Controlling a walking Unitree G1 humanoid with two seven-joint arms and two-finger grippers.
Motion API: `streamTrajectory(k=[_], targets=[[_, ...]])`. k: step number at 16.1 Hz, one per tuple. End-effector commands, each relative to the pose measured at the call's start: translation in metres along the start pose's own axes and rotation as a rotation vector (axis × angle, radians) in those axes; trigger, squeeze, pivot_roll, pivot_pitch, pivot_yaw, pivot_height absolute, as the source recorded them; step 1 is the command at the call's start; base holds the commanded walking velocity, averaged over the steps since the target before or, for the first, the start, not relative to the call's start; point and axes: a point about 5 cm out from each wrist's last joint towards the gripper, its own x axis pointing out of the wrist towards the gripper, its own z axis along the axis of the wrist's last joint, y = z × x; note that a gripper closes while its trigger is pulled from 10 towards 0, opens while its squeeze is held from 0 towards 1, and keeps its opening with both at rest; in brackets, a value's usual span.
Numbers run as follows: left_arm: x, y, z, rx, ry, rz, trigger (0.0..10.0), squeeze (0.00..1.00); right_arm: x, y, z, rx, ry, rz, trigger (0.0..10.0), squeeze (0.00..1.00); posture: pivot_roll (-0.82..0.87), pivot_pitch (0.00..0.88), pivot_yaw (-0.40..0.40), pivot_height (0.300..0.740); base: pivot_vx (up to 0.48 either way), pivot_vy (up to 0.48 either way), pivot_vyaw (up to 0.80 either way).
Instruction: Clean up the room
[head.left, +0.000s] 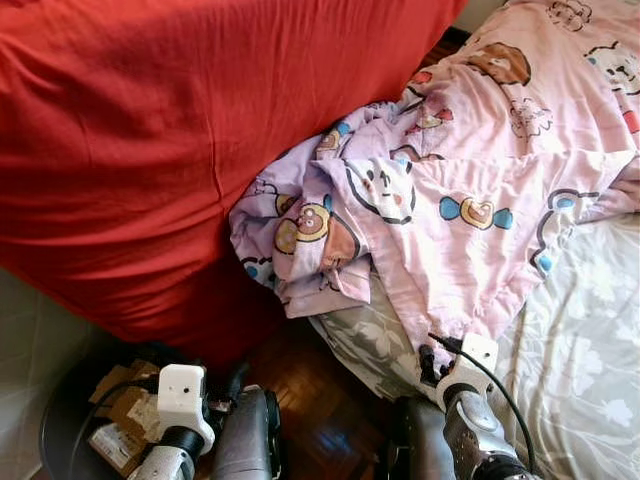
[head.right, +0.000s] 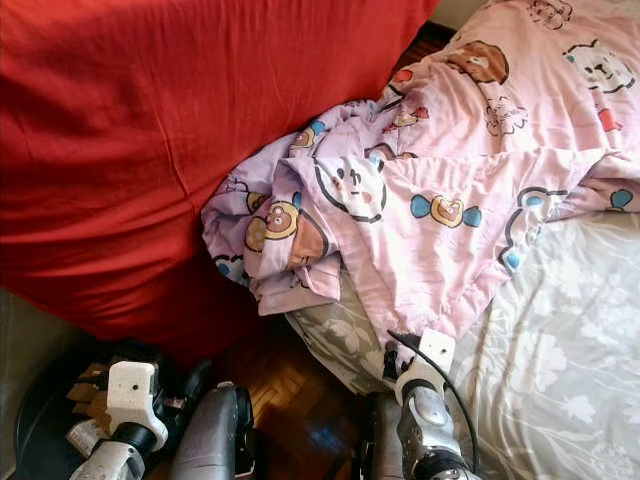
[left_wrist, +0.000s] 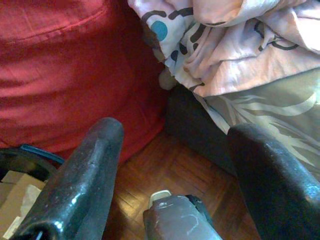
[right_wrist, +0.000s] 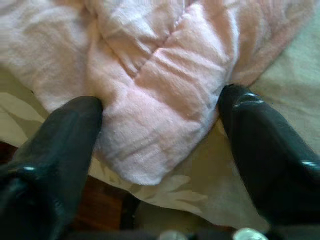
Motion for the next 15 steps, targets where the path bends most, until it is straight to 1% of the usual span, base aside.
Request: streamTrajectory(k=[1, 7, 12, 15], targets=[[-0.007, 0.0016, -0.0085, 0.018, 0.05, 0.006, 10.0, 0.0, -0.0033, 0.0022, -0.0114, 0.009, 0.036, 0.024, 0.0, 0.0, 0.11, 0.337, 0.037, 0.617, 0.0, 0.0, 0.0], [-0.0087, 0.0009, -0.0125, 0.015, 0.066, 0.01, 10.0, 0.0, -0.0032, 0.0045, -0.0111, 0.011, 0.036, 0.045, 0.0, 0.0, 0.11, 0.334, 0.03, 0.617, 0.0, 0.0, 0.0], [-0.014, -0.0008, -0.0165, 0.011, 0.079, 0.011, 10.0, 0.0, -0.005, 0.0043, -0.0156, 0.0, 0.047, 0.051, 0.0, 0.0, 0.11, 0.336, 0.026, 0.617, 0.0, 0.0, 0.0], [-0.0156, -0.0047, -0.0174, 0.004, 0.081, 0.009, 10.0, 0.0, -0.0052, 0.0051, -0.0163, 0.002, 0.047, 0.055, 0.0, 0.0, 0.11, 0.337, 0.022, 0.617, 0.0, 0.0, 0.0]])
